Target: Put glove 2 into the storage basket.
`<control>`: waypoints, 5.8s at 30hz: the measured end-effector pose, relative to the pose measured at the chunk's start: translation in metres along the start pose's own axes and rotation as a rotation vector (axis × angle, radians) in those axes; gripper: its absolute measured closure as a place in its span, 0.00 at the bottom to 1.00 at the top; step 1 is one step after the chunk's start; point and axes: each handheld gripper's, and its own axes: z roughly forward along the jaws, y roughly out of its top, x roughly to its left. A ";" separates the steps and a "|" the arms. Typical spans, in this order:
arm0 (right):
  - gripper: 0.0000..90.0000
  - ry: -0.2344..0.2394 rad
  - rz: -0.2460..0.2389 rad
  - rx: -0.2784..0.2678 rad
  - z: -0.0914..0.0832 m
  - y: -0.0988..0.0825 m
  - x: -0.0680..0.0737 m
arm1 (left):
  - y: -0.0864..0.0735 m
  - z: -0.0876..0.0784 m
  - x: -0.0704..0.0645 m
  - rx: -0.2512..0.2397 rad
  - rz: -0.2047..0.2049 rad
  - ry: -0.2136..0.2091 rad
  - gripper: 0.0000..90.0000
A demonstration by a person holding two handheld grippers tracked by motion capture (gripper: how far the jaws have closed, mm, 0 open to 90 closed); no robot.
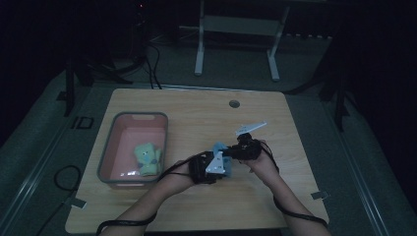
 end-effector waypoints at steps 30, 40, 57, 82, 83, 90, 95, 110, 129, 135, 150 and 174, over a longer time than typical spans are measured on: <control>0.92 0.119 -0.109 -0.042 0.052 0.108 0.065 | -0.052 -0.105 0.022 0.063 -0.092 0.157 0.86; 0.92 0.172 -0.152 -0.024 0.096 0.135 0.096 | -0.092 -0.134 0.021 0.102 -0.165 0.206 0.86; 0.92 0.182 -0.118 0.063 0.165 0.133 0.106 | -0.141 -0.128 0.025 0.219 -0.256 0.170 0.85; 0.43 0.122 -0.111 0.073 0.172 0.129 0.092 | -0.146 -0.123 0.036 0.231 -0.399 0.168 0.34; 0.41 0.127 -0.109 0.064 0.170 0.130 0.091 | -0.146 -0.124 0.036 0.220 -0.411 0.163 0.30; 0.20 0.192 -0.128 -0.001 0.144 0.132 0.092 | -0.135 -0.135 0.038 0.148 -0.463 0.210 0.06; 0.17 0.205 -0.146 -0.019 0.127 0.126 0.089 | -0.122 -0.138 0.035 0.061 -0.451 0.273 0.03; 0.17 0.122 -0.160 -0.019 0.081 0.086 0.061 | -0.084 -0.112 0.022 -0.042 -0.411 0.227 0.03; 0.16 0.091 -0.150 -0.008 0.037 0.024 0.038 | -0.044 -0.062 0.001 -0.094 -0.331 0.088 0.03; 0.16 0.089 -0.137 -0.010 0.027 0.004 0.029 | -0.040 -0.045 -0.005 -0.097 -0.317 0.045 0.03; 0.16 0.059 -0.098 0.013 0.012 -0.043 0.009 | -0.039 -0.008 -0.016 -0.107 -0.264 -0.027 0.03; 0.15 0.007 -0.047 -0.051 -0.007 -0.100 -0.002 | -0.056 0.028 -0.034 -0.095 -0.277 -0.097 0.03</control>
